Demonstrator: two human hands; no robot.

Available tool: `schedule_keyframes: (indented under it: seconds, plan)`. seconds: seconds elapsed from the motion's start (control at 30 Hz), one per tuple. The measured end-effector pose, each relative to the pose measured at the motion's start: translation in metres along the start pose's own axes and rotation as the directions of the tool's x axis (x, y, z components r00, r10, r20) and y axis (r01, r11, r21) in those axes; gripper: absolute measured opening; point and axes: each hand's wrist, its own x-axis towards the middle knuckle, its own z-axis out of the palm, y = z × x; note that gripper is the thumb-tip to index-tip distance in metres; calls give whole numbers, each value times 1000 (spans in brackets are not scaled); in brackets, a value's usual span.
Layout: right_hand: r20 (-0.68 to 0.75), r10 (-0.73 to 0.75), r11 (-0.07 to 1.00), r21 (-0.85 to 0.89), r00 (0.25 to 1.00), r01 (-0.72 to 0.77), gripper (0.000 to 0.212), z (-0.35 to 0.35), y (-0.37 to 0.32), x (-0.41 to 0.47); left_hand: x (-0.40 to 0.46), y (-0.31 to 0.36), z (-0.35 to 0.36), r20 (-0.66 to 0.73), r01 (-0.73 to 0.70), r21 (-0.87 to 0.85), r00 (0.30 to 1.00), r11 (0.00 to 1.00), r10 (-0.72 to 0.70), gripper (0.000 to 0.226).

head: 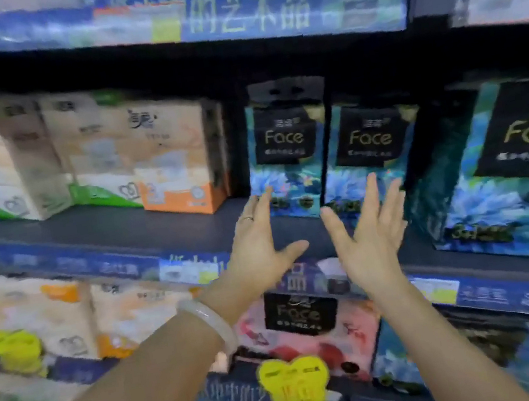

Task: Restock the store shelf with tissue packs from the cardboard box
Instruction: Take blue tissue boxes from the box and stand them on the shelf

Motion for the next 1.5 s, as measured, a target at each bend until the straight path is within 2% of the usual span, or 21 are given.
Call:
schedule_keyframes:
  seconds: [0.17, 0.27, 0.4, 0.53, 0.67, 0.9, 1.13, 1.23, 1.3, 1.4, 1.5]
  plan:
    - [176, -175, 985, 26, 969, 173, 90, 90, -90, -73, -85, -98, -110, -124, 201, 94, 974, 975, -189, 100]
    - [330, -254, 966, 37, 909, 257, 87, 155, -142, -137, -147, -170, -179, -185, 392, 184, 914, 901, -360, 98]
    - [579, -289, 944, 43, 762, 326, 81, 237, -191, -225, -233, -247, -254, -226, 605, 245, 796, 758, -562, 97]
    - [796, -229, 940, 31, 561, 340, 81, 307, -220, -303, -314, -305, -298, -247, 749, 235, 663, 620, -707, 93]
    - [906, -148, 939, 3, 397, 344, 80, 362, -229, -356, -373, -355, -317, -239, 863, 132, 505, 488, -829, 90]
    - [980, 36, 956, -91, 197, 278, 83, 473, -222, -402, -420, -453, -332, -203, 949, 150, 305, 279, -930, 84]
    - [972, 234, 941, -235, 34, 243, 78, 577, -197, -456, -448, -569, -329, -136, 975, 209, 108, 78, -985, 86]
    - [955, 296, 939, -290, -4, 185, 78, 611, -182, -483, -459, -618, -320, -91, 965, 257, 75, 49, -993, 85]
    - [943, 331, 934, -322, -30, 155, 79, 632, -173, -502, -468, -651, -314, -41, 951, 304, 77, 61, -996, 84]
    - [921, 390, 916, -386, -22, 109, 78, 674, -156, -536, -489, -716, -301, 42, 941, 335, 38, 50, -998, 84]
    - [892, 452, 892, -451, -22, 41, 79, 694, -150, -557, -502, -750, -287, 103, 932, 357, 22, 58, -994, 83]
